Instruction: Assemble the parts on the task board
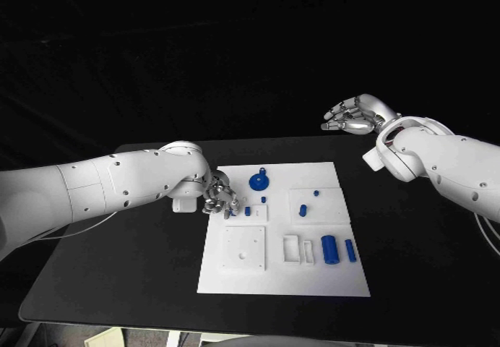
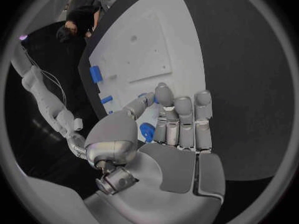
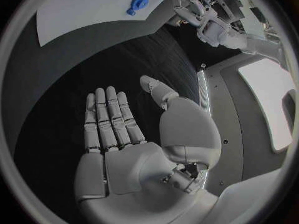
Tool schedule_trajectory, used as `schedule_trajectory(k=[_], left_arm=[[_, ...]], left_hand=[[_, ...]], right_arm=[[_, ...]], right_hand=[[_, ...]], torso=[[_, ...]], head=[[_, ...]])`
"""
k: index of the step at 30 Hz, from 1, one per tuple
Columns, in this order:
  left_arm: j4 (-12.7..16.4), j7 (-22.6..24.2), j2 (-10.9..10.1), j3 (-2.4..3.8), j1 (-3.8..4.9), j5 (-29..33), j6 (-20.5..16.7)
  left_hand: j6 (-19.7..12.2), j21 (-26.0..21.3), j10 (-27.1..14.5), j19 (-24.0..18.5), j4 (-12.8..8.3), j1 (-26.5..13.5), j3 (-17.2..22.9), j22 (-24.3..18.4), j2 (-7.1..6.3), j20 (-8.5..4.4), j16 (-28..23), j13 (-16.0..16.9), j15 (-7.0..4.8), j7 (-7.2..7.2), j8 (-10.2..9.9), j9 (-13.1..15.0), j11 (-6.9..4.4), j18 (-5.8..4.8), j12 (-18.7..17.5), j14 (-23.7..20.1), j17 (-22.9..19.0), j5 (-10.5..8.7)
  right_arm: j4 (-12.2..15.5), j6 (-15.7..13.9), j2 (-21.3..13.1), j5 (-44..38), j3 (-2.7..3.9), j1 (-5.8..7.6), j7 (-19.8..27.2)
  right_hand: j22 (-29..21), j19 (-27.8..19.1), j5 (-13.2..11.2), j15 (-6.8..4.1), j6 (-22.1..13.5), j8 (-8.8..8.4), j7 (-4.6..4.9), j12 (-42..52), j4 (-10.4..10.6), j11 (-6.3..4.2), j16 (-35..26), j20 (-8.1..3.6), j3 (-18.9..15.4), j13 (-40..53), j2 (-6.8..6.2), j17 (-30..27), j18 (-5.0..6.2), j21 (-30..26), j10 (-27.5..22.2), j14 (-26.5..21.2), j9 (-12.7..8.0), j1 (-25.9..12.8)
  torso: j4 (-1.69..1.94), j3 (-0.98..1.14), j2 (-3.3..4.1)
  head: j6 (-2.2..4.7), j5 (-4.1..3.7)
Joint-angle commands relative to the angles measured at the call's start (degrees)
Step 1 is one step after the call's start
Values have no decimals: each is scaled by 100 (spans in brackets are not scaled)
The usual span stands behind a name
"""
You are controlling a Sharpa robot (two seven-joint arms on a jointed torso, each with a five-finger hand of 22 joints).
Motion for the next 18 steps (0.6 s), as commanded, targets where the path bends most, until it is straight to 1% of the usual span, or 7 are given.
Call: schedule_trajectory(k=[1, 8, 18], left_arm=[[-10, 40, 8, -2, -3, 6, 112], [-18, 65, 39, -2, -10, -13, 112], [-125, 94, 113, -10, -41, -128, 127]], left_hand=[[21, 32, 1, 38, -663, 38, 698, 117, 77, -819, 27, 7, -188, -12, -15, 1, -34, 5, 38, 152, 7, 82], [20, 34, -1, 36, -662, 36, 699, 116, 75, -819, 26, 6, -186, -11, -22, 9, -33, 5, 37, 150, 6, 75], [20, 37, -3, 35, -661, 38, 702, 115, 73, -819, 24, 6, -185, -10, -30, 19, -32, 7, 35, 148, 5, 65]], right_arm=[[1, 74, 4, -6, 3, -2, 61], [1, 73, 6, -6, 3, -2, 62], [3, 73, 5, -6, 3, -2, 63]], right_hand=[[8, 33, 34, 15, -46, 20, -10, -35, 10, -10, 19, 11, -37, -8, 14, -8, -76, -20, 45, 16, -7, -25], [10, 33, 35, 15, -46, 20, -9, -37, 9, -10, 19, 11, -38, -9, 15, -10, -76, -23, 45, 16, -7, -25], [11, 34, 35, 15, -46, 20, -9, -37, 9, -10, 20, 11, -39, -9, 15, -12, -76, -25, 45, 15, -8, -26]], torso=[[1, 0, 1], [1, -5, 2], [1, -6, 4]], head=[[-7, -4], [-3, -6], [-9, -8]])
